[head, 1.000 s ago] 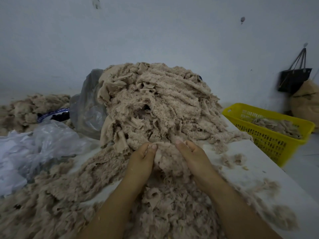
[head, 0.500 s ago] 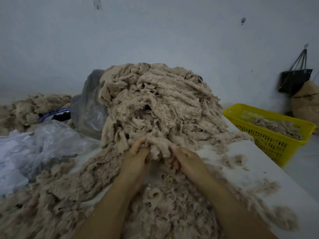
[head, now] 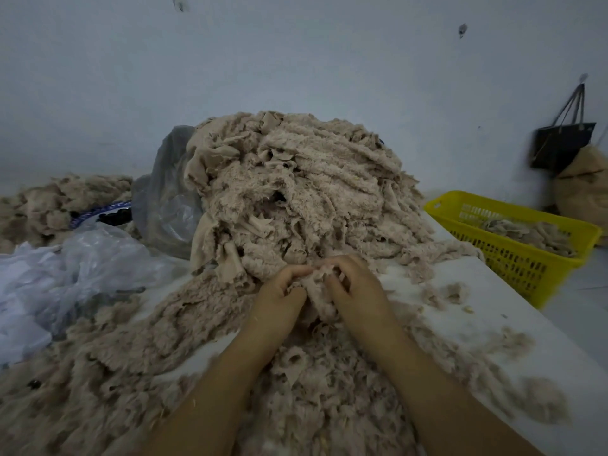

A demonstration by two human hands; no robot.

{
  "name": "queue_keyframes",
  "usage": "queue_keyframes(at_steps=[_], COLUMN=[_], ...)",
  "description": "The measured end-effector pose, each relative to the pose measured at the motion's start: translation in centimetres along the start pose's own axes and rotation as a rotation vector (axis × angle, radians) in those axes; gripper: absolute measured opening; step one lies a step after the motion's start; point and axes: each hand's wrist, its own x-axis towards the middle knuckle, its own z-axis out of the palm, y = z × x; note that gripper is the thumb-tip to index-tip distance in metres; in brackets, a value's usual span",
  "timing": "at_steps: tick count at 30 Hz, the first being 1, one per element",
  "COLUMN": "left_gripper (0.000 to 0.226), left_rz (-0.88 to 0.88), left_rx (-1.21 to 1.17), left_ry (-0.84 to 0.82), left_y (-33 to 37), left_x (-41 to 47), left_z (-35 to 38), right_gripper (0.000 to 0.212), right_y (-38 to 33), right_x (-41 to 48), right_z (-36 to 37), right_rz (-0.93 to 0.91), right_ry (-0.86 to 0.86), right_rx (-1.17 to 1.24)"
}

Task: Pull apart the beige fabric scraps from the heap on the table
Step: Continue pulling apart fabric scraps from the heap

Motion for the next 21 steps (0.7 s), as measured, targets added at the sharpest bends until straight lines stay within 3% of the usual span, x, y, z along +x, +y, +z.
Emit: queue_keyframes(at_steps=[5, 9, 12, 14, 16, 18, 19, 21], left_gripper=[0.043, 0.044, 0.027, 0.02, 0.025, 0.031, 0.033, 0.034], left_rz=[-0.015, -0.101, -0.158, -0.184, -0.212, -0.222, -0.22, -0.213], left_rx=[-0.029, -0.238, -0.519, -0.668, -0.762, -0.823, -0.846, -0.875], left_ry=[0.062, 0.143, 0.2, 0.186, 0.157, 0.114, 0.088, 0.047], left_y=[0.0, 0.2, 0.6, 0.8, 0.6, 0.4, 0.4, 0.4], left_x=[0.1, 0.4, 0.7, 0.7, 0.8, 0.7, 0.6, 0.6], left_z=[0.1, -0.3, -1.0, -1.4, -1.6, -1.6, -1.6, -1.6], right_gripper=[0.023, 0.019, 0.021, 0.026, 0.013, 0.035, 0.04, 0.031], right_y=[0.3, 1.5, 3.0, 3.4, 2.9, 2.2, 1.9, 0.7], right_x=[0.0, 0.5, 0.8, 0.8, 0.9, 0.8, 0.7, 0.4], right_z=[-0.4, -1.4, -2.2, -2.4, -2.3, -2.2, -2.2, -2.3], right_rz=[0.107, 0.321, 0.445, 0.46, 0.456, 0.461, 0.43, 0.283], right_ry=[0.067, 0.209, 0.329, 0.341, 0.304, 0.229, 0.224, 0.253], right_rx=[-0.018, 0.098, 0.181, 0.162, 0.18, 0.184, 0.197, 0.222])
